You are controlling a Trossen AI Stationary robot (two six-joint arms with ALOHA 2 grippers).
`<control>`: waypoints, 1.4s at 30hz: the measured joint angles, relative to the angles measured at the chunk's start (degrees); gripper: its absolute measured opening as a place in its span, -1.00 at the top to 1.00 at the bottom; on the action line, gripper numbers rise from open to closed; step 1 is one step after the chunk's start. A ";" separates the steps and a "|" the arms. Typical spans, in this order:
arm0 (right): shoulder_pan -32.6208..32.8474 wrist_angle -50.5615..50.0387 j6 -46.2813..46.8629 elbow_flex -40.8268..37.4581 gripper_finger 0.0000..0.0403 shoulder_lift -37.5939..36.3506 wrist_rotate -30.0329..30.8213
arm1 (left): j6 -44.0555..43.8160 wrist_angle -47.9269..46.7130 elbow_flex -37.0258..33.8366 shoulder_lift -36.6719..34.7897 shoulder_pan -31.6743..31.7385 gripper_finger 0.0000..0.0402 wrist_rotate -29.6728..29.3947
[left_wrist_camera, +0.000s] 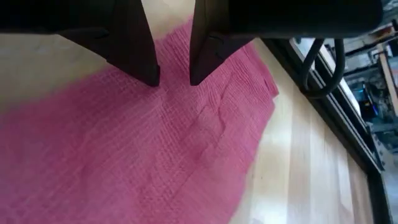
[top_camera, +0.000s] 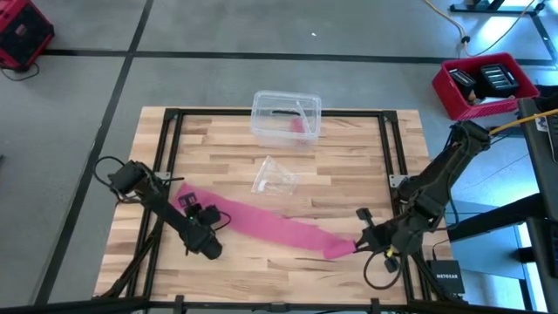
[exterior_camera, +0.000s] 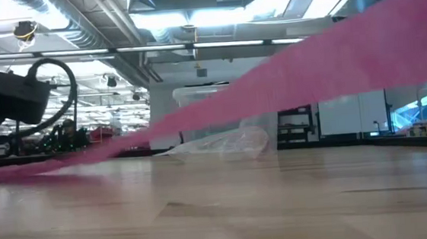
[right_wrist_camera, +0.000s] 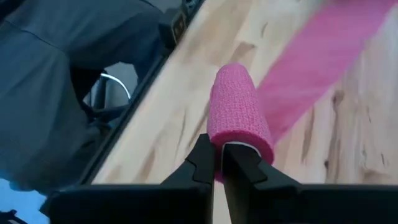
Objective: Roll bandage
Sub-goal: Roll the pink bandage
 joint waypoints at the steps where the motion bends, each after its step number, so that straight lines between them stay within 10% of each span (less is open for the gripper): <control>1: -0.11 0.06 0.10 -0.10 0.91 0.19 0.04 | -0.19 0.05 0.37 0.00 -0.24 0.56 -0.15; 27: -0.13 7.28 -6.66 -1.31 0.91 4.94 2.87 | 24.93 0.34 24.07 -5.68 -0.25 0.56 -14.99; 42: 2.47 20.83 8.65 -12.95 0.91 10.41 -10.61 | 46.60 28.15 23.58 -5.63 5.14 0.56 -21.85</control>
